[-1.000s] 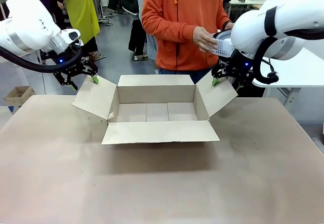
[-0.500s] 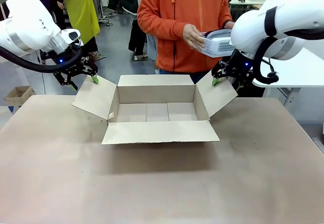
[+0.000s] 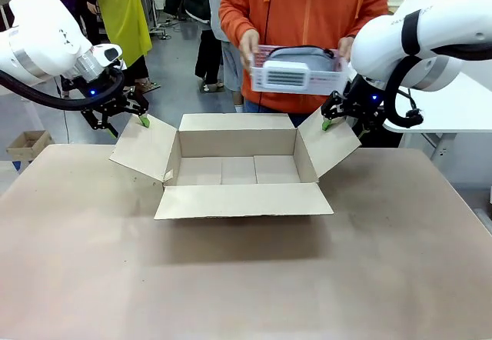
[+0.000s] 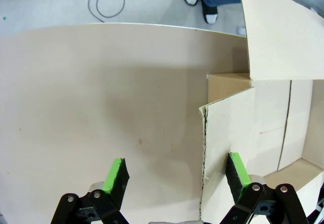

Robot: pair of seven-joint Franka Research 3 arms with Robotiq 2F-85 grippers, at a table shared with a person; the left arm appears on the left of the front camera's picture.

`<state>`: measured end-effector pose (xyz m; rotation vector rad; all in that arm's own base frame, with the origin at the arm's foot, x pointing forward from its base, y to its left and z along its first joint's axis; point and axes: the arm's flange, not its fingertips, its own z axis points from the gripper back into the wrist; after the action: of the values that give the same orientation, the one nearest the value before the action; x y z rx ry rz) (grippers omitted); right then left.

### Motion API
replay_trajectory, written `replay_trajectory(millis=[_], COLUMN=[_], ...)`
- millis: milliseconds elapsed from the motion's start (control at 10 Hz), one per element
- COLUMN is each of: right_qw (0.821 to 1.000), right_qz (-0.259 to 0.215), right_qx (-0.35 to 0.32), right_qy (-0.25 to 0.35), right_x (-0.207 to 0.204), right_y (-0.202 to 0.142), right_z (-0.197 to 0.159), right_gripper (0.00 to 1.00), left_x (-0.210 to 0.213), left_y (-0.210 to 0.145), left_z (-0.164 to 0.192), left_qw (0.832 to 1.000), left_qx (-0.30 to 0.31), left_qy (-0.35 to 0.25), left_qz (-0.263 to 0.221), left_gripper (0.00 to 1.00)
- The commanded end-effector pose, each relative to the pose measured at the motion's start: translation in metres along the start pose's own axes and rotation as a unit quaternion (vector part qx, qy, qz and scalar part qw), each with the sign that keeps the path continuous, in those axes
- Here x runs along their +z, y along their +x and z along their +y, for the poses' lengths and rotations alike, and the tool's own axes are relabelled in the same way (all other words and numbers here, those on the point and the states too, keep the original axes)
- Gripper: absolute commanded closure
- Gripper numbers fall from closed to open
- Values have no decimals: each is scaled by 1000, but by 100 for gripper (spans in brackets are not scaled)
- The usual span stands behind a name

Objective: Pack the gift set into the box.
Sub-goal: Lift both hands away from the flaps of the Package Box.

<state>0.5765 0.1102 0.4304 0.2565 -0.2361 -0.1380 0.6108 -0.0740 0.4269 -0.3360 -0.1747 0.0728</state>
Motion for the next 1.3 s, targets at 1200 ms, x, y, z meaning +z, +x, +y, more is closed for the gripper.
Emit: replay_trajectory(millis=[1200], right_qw=[1000], right_qz=[2], right_qx=[-7], right_qy=[-6], right_x=[3], right_y=[2], right_z=[3], right_gripper=[0], left_x=[1], left_y=[-3], left_z=[2], left_qw=[1000], left_qx=[3], left_qy=[11], left_qz=[-5], left_gripper=[0])
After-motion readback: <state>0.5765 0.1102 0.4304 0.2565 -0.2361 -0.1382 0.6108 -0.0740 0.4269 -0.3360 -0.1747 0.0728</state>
